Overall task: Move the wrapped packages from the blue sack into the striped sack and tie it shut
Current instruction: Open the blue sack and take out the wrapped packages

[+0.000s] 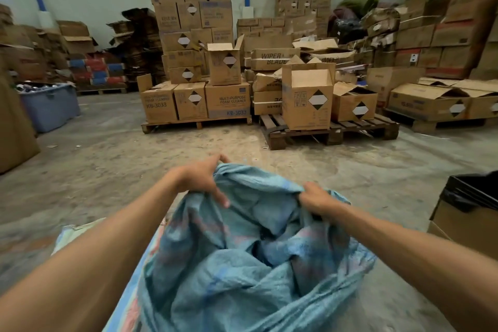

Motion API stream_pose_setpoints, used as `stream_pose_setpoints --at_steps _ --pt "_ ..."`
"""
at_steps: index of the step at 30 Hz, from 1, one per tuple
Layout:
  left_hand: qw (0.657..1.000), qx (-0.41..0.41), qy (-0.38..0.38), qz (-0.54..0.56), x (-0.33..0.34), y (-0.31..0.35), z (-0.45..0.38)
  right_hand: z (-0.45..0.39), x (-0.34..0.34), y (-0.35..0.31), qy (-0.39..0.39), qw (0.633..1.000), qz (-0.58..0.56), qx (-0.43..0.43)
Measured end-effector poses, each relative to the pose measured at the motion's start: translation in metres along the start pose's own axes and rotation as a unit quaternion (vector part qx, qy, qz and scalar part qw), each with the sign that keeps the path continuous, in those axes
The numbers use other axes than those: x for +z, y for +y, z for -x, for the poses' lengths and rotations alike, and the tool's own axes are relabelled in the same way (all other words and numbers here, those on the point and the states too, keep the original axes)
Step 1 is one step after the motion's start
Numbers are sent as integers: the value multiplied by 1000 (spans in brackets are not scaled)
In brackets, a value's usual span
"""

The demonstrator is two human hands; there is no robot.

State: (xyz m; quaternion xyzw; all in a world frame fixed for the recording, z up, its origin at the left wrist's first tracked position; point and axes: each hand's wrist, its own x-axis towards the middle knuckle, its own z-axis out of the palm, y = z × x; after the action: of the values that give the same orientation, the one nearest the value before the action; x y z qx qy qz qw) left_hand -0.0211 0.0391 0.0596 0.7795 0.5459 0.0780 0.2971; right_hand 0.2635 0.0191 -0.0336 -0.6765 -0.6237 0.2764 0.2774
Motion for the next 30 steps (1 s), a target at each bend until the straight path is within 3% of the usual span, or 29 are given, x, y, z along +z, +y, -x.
stream_pose_setpoints --at_steps 2,5,7,9,12,14,15,17,19,22,26,28,30 --pt "983 16 44 -176 16 -20 -10 -5 -15 -6 -5 992 -116 46" --pt "954 71 143 -253 35 -38 -18 2 -35 -22 -113 968 -210 77" --pt "912 88 236 -324 34 -35 -15 7 -52 -26 -202 959 -182 78" --pt "882 90 304 -348 27 -30 -13 11 -64 -22 -238 967 -92 21" --pt "930 48 325 -165 12 -19 -7 12 -56 -12 -205 969 122 -72" --pt "978 4 201 -47 -2 -12 -2 8 -48 -7 -135 974 156 -96" --pt "995 -19 96 30 -6 -8 3 6 -45 -7 -113 984 112 -85" --pt "976 -61 -99 184 -8 -3 17 0 -46 -9 -90 994 -65 -21" --pt "942 -52 -178 278 -4 -3 25 -3 -54 -16 -84 979 -177 52" --pt "877 -25 -129 462 3 -6 23 1 -64 -16 -183 959 -180 121" --pt "779 17 -59 624 7 -3 4 14 -83 -3 -282 924 -240 92" --pt "792 -4 -17 610 12 3 -4 16 -87 -3 -282 920 -262 69" --pt "860 -8 45 508 11 11 -6 19 -85 -7 -261 946 -185 45"
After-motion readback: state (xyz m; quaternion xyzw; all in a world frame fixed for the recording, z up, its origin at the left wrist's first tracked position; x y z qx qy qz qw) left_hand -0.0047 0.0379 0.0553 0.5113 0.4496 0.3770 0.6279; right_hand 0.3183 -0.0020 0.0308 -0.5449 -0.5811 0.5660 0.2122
